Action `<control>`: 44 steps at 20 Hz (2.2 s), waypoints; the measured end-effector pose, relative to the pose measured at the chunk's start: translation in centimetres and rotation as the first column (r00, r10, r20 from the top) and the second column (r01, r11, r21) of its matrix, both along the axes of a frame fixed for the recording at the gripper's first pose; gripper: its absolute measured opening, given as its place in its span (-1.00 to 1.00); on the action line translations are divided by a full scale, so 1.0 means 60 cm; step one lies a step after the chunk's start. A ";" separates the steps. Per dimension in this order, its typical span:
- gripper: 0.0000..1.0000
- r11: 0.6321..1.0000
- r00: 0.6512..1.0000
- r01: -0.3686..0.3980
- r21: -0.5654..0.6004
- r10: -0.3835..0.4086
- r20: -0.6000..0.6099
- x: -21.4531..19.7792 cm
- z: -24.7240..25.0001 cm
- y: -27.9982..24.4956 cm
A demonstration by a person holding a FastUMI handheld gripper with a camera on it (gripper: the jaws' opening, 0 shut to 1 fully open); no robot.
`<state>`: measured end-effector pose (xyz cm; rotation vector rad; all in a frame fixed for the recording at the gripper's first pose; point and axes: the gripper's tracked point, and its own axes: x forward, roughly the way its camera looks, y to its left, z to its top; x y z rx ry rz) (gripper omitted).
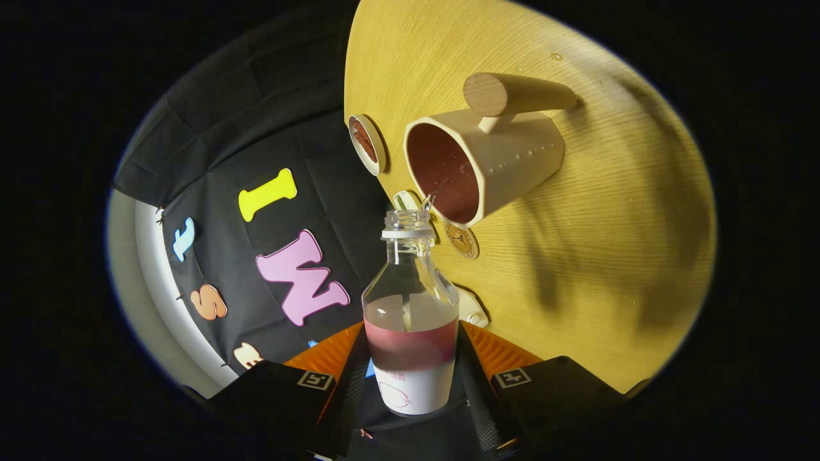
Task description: Take the bottle from table, then pour the juice into the cup, finally place the bottle on the coaster
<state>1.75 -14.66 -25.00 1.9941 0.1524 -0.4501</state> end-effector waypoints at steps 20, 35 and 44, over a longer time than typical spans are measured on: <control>0.51 0.955 0.994 0.105 0.277 -0.107 -0.007 -0.005 0.036 -0.035; 0.51 0.915 0.974 0.183 0.360 -0.217 0.058 -0.033 0.055 -0.061; 0.51 0.899 0.966 0.207 0.386 -0.250 0.062 -0.026 0.060 -0.063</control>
